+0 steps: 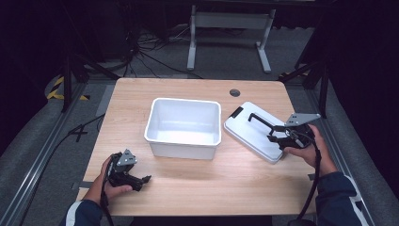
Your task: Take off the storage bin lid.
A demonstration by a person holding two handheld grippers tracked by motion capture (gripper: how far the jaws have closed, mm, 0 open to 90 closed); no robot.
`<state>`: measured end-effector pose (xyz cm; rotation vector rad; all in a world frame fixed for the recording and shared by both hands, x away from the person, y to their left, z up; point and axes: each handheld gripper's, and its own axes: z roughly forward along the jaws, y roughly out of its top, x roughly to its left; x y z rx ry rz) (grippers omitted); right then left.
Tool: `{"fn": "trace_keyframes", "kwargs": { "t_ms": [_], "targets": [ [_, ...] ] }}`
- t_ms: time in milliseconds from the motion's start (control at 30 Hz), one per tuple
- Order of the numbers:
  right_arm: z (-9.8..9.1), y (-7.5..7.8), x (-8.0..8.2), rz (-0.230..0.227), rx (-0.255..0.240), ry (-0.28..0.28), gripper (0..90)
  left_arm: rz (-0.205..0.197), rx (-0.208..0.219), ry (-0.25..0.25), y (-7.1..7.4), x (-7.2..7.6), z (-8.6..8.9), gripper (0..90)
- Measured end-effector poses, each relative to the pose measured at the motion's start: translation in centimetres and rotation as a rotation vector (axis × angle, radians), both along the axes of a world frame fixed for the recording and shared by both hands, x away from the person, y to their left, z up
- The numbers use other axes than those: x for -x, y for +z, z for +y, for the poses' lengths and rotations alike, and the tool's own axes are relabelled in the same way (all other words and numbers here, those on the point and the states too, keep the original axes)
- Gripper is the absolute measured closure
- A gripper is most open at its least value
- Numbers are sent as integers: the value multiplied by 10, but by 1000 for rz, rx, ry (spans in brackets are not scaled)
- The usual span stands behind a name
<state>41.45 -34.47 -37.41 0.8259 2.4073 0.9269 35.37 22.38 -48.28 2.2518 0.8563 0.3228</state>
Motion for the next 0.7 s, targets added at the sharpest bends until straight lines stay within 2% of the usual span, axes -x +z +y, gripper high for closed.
{"fn": "trace_keyframes", "kwargs": {
  "t_ms": [233, 333, 467, 700],
  "targets": [
    [-11, -5, 18, -31, -9, 10, 488, 0, 0, 5, 0, 0, 0, 3],
    [-18, -6, 27, -38, -28, 11, 475, -1, 0, 5, 0, 0, 0, 3],
    [-27, -8, 40, -59, -3, 17, 465, 0, 0, 5, 0, 0, 0, 3],
    [-38, -21, 57, -57, -6, 18, 439, -1, -1, 5, 0, 0, 0, 3]
  ]
}}
